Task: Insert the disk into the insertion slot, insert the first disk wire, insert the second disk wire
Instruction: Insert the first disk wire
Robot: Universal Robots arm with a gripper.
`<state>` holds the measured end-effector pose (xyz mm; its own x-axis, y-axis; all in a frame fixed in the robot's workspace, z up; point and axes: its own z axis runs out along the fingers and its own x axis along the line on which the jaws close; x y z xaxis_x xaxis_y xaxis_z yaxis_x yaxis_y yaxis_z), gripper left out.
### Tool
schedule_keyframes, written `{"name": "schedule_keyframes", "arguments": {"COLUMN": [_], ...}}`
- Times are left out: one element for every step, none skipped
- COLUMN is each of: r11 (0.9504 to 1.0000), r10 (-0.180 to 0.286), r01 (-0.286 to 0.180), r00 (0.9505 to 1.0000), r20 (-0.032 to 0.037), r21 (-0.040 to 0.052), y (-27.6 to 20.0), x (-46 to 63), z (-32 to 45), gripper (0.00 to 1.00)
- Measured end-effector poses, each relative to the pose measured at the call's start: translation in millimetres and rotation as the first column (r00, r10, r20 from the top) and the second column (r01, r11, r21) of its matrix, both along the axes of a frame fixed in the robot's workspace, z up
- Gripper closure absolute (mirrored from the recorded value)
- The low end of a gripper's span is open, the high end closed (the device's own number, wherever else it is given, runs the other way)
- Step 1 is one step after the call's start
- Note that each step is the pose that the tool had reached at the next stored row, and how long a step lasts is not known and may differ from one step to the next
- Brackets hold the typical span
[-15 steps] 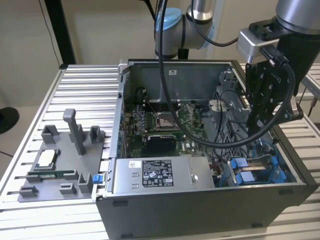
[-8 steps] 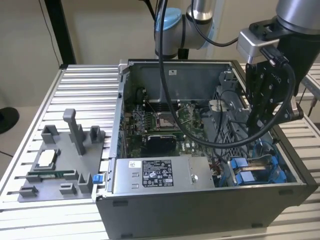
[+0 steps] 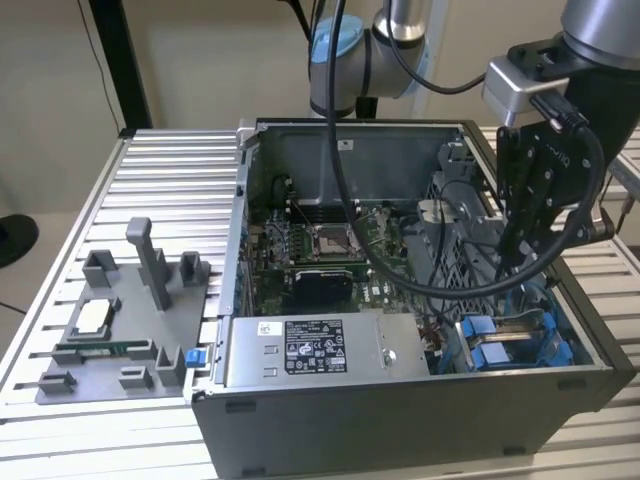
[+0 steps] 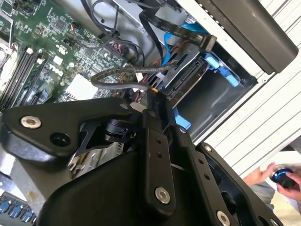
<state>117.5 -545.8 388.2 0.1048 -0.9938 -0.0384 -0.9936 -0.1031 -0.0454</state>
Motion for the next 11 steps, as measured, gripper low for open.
{"name": "schedule_keyframes", "arguments": {"r11": [1.0000, 1.0000, 1.0000, 1.0000, 1.0000, 1.0000, 1.0000, 1.0000, 1.0000, 1.0000, 1.0000], "r10": [0.000, 0.000, 0.000, 0.000, 0.000, 0.000, 0.000, 0.000, 0.000, 0.000, 0.000], "r01": [0.000, 0.000, 0.000, 0.000, 0.000, 0.000, 0.000, 0.000, 0.000, 0.000, 0.000], "r00": [1.0000, 1.0000, 1.0000, 1.0000, 1.0000, 1.0000, 1.0000, 1.0000, 1.0000, 0.9999, 0.9999], "r20": [-0.0011, -0.0021, -0.0033, -0.0046, -0.0057, -0.0068, -0.0075, -0.0083, -0.0091, -0.0100, -0.0110], "r21": [0.0000, 0.0000, 0.0000, 0.0000, 0.0000, 0.0000, 0.0001, 0.0000, 0.0001, 0.0001, 0.0000], "y": [-0.3, -0.7, -0.9, -1.1, -1.3, -1.6, -1.9, -2.2, -2.5, -2.9, -3.2], "x": [1.0, 1.9, 2.9, 3.8, 4.7, 5.8, 7.0, 8.4, 10.0, 11.8, 13.6], "z": [0.0, 0.0, 0.0, 0.0, 0.0, 0.0, -0.1, 0.0, -0.1, -0.1, 0.0], "gripper": [1.00, 1.00, 1.00, 1.00, 1.00, 1.00, 1.00, 1.00, 1.00, 1.00, 1.00]}}
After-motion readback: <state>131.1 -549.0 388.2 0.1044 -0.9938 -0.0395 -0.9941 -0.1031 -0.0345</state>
